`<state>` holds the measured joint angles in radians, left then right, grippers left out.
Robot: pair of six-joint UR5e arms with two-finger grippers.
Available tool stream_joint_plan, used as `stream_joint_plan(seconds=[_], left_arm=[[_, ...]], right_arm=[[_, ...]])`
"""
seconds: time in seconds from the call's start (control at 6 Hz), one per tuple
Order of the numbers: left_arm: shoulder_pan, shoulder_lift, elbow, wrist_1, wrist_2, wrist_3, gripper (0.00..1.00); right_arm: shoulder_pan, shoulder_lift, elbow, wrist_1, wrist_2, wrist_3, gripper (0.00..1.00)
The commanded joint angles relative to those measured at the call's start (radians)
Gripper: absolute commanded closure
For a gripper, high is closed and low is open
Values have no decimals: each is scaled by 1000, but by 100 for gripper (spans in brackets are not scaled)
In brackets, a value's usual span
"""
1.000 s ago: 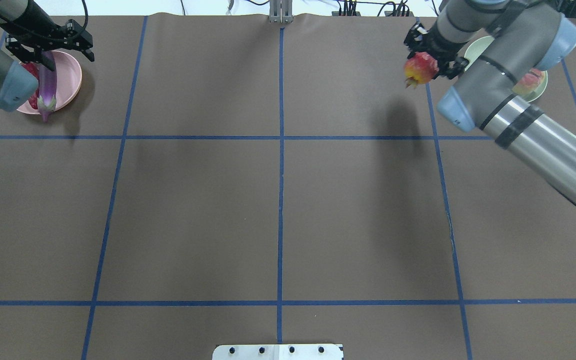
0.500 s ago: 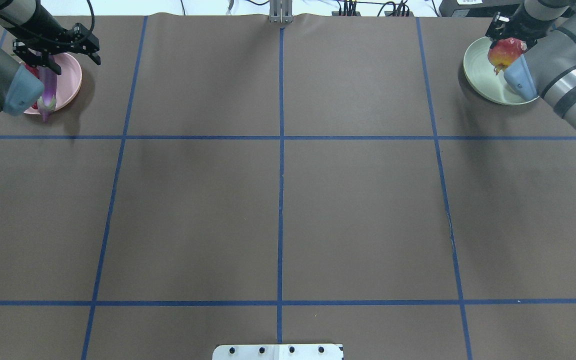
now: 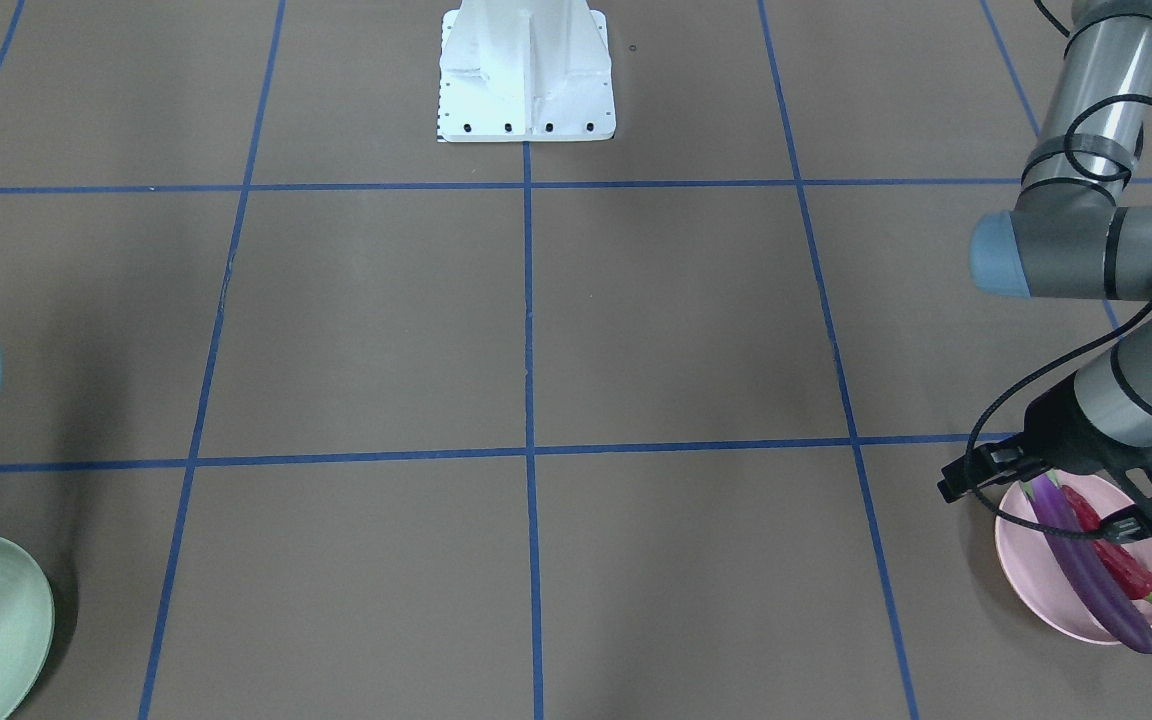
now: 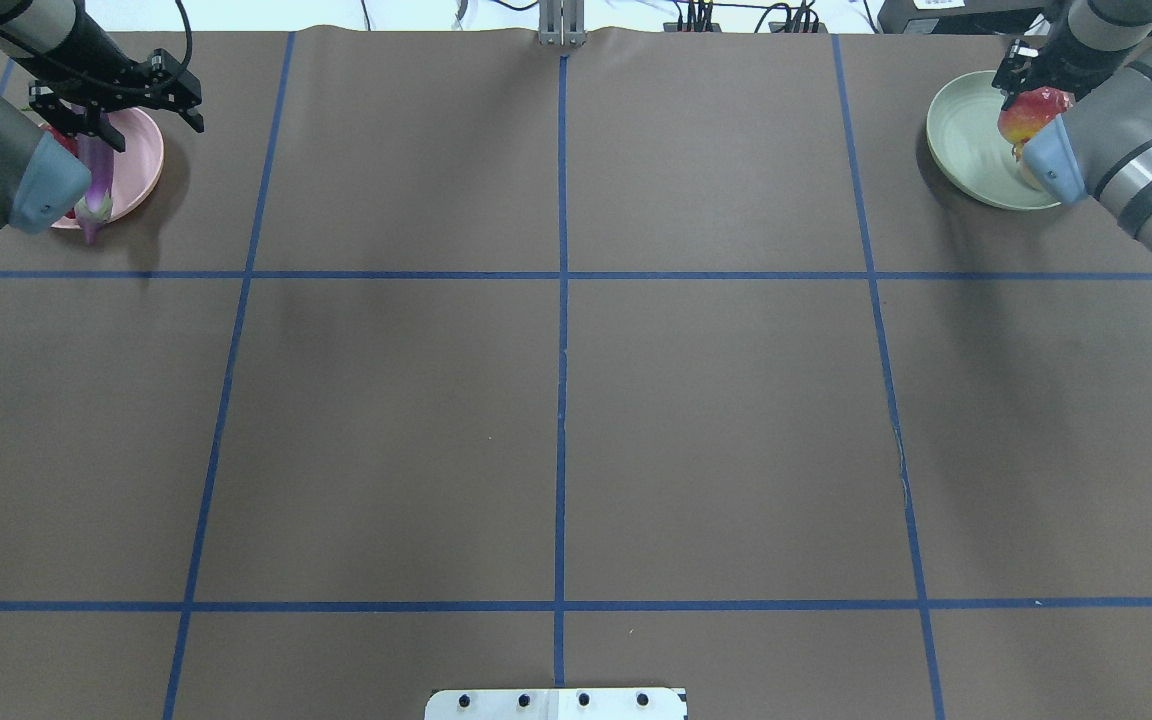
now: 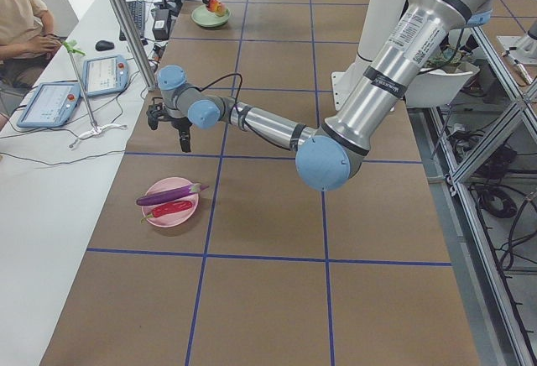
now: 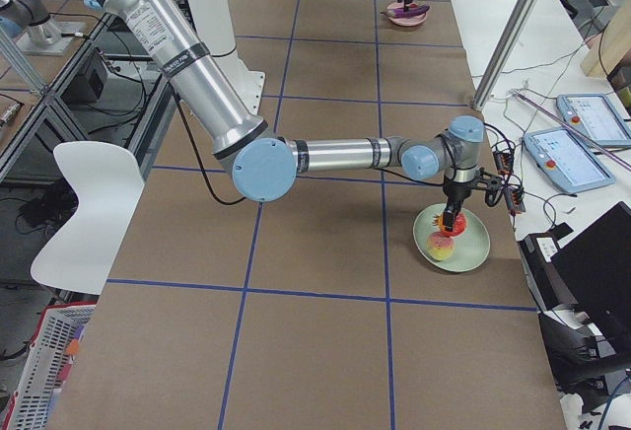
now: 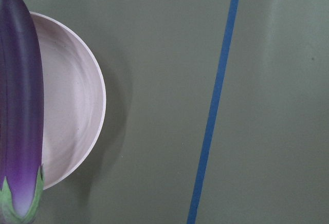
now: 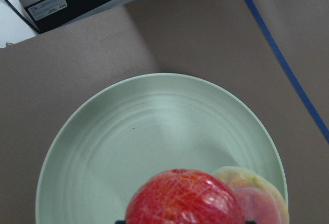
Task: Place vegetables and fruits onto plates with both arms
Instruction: 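Open the right gripper to release the pomegranate and lift away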
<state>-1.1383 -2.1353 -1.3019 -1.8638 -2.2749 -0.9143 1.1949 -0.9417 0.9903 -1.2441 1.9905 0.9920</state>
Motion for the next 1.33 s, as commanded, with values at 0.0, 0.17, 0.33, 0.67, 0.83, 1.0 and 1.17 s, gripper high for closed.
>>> stream_joint_plan(seconds=[0.0,0.17,0.33,0.67,0.83,1.0,1.17], left_arm=[[0,0,1,0,0,0,0],[0,0,1,0,0,0,0],[0,-2,1,2,-2,0,0],[-1,5,-16,2,-3,8,0],[-8,11,-54,2,-2,21,0],[-6,79,-142,2,0,67,0],[-15,166,-221,8,2,210,0]], right_arm=[[-33,6,-1,0,2,3,34],[-46,5,-1,2,1,2,21],[-46,4,-1,2,1,2,1],[-40,0,24,2,8,-10,0],[-17,-15,91,-1,16,-47,0],[26,-114,216,-3,86,-106,0],[81,-188,297,-6,158,-228,0]])
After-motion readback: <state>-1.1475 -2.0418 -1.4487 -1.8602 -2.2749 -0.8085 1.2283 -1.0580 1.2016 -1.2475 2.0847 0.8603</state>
